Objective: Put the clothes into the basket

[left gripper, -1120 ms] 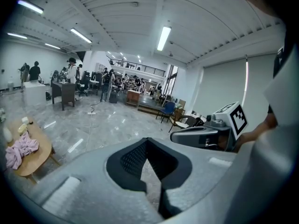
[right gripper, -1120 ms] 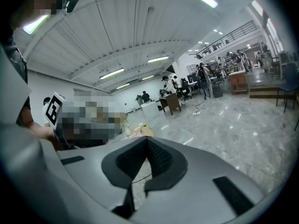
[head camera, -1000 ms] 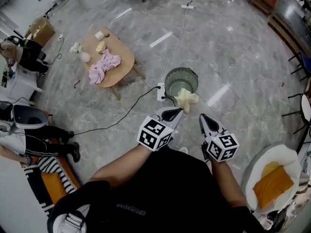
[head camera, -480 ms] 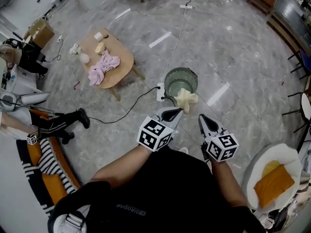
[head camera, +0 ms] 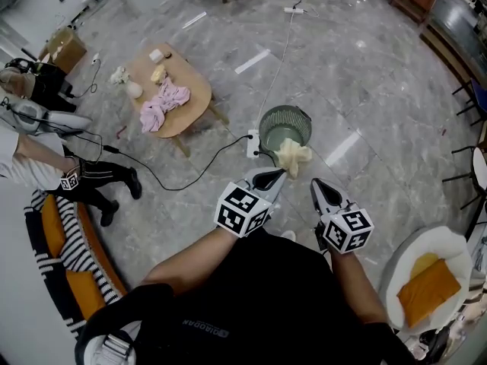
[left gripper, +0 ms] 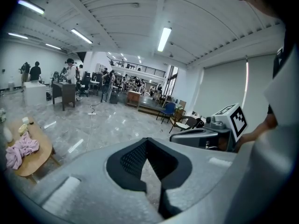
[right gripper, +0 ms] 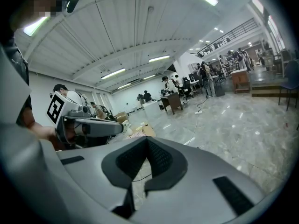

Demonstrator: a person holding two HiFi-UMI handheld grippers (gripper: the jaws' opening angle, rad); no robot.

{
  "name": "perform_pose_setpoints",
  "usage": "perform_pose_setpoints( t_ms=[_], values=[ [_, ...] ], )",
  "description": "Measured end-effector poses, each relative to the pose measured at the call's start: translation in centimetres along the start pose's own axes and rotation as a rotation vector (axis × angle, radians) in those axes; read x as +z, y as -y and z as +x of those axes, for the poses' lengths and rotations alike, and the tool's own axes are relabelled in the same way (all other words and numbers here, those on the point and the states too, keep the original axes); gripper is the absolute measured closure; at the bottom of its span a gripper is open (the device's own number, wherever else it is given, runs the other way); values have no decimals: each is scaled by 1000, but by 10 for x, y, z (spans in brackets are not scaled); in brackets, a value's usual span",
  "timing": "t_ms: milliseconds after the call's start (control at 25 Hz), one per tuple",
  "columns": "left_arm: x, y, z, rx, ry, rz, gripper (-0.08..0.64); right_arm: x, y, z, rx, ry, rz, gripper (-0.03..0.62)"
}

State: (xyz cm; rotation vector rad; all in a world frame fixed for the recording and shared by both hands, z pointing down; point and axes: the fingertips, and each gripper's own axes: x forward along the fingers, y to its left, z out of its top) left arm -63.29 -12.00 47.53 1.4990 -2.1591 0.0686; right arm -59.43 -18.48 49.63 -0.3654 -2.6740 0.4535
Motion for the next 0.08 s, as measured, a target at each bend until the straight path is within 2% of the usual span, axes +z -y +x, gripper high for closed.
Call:
perform_pose_setpoints(
  t_ms=[80],
  values=[
    [0,0,0,-1,-1,-2,560,0,0,1,-1,-2,2,578]
  ],
)
